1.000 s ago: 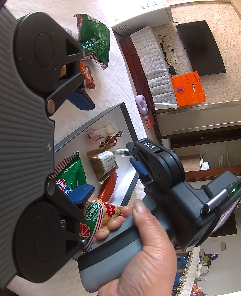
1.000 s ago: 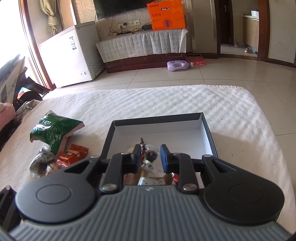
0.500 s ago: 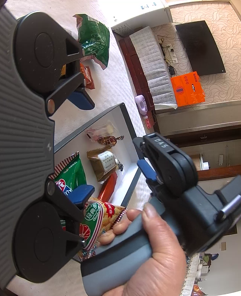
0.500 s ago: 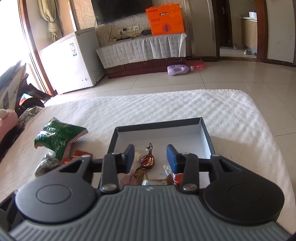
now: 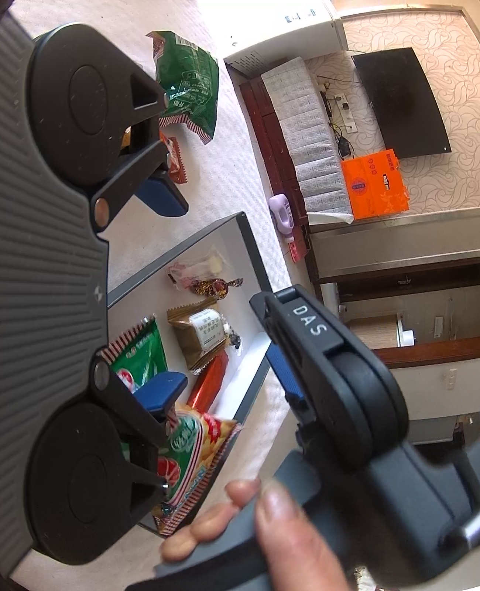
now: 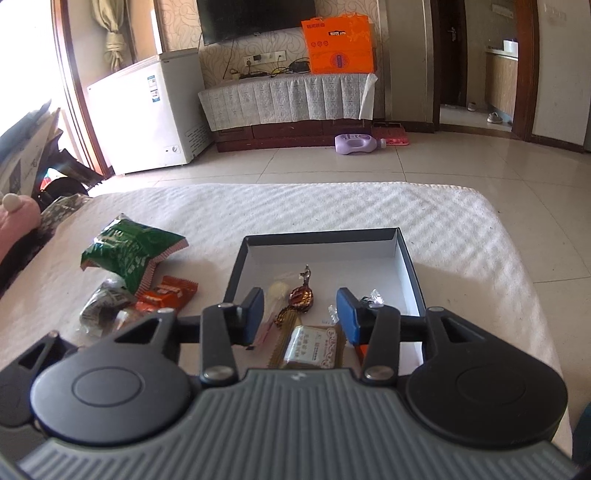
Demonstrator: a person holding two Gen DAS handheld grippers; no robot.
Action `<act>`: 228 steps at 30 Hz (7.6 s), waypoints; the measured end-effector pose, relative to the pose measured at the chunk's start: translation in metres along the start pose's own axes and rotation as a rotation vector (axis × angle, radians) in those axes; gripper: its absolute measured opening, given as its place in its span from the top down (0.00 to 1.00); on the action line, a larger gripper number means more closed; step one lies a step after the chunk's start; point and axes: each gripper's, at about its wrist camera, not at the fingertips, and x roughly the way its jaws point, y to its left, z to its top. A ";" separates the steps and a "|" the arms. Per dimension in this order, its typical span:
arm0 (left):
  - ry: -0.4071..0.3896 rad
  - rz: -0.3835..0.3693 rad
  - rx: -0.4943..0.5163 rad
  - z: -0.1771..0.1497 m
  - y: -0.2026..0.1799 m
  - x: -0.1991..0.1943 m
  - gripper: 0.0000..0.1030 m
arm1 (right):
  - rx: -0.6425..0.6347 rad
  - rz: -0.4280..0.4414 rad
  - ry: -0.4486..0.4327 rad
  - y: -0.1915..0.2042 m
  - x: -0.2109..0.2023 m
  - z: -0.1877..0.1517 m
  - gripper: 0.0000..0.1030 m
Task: Organize snacks
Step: 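Withdraw both grippers from the box toward the remaining snacks, then grasp the clear printed packet with the left gripper while the right gripper grasps the tan cake bag, then carry the clear packet and the tan cake bag over the white box, then open the left gripper to drop the clear packet into the box while the right gripper lowers the cake bag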
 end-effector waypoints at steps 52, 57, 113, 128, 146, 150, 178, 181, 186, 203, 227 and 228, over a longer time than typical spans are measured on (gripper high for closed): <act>0.164 0.229 -0.249 -0.051 0.186 0.014 0.16 | -0.118 0.173 0.161 0.116 0.044 -0.019 0.48; 0.207 0.212 -0.270 -0.057 0.191 0.019 0.38 | -0.094 0.174 0.199 0.125 0.055 -0.023 0.48; 0.221 0.254 -0.278 -0.051 0.187 -0.011 0.43 | -0.300 0.214 0.137 0.163 -0.013 -0.037 0.48; 0.171 0.183 -0.250 -0.027 0.147 -0.016 0.43 | -0.231 0.176 0.021 0.126 -0.064 -0.028 0.49; 0.139 0.093 -0.220 -0.004 0.087 -0.007 0.43 | -0.108 0.092 -0.079 0.070 -0.098 -0.021 0.50; 0.119 0.058 -0.203 0.001 0.070 -0.009 0.43 | -0.073 0.085 -0.101 0.057 -0.104 -0.018 0.50; 0.051 -0.115 -0.148 0.025 -0.017 -0.005 0.43 | 0.052 0.036 -0.147 0.005 -0.117 -0.020 0.50; 0.034 -0.118 -0.142 0.030 -0.019 0.002 0.43 | 0.067 0.026 -0.152 0.000 -0.119 -0.021 0.50; 0.019 -0.115 -0.152 0.038 -0.018 0.015 0.43 | 0.107 -0.005 -0.167 -0.016 -0.121 -0.021 0.50; 0.016 -0.064 -0.140 0.050 -0.006 0.049 0.43 | 0.141 -0.022 -0.155 -0.036 -0.112 -0.026 0.50; 0.101 -0.016 -0.083 0.051 0.017 0.120 0.39 | 0.167 -0.008 -0.151 -0.035 -0.087 -0.023 0.53; 0.100 -0.011 -0.078 0.051 0.017 0.120 0.34 | 0.166 -0.006 -0.148 -0.034 -0.086 -0.024 0.53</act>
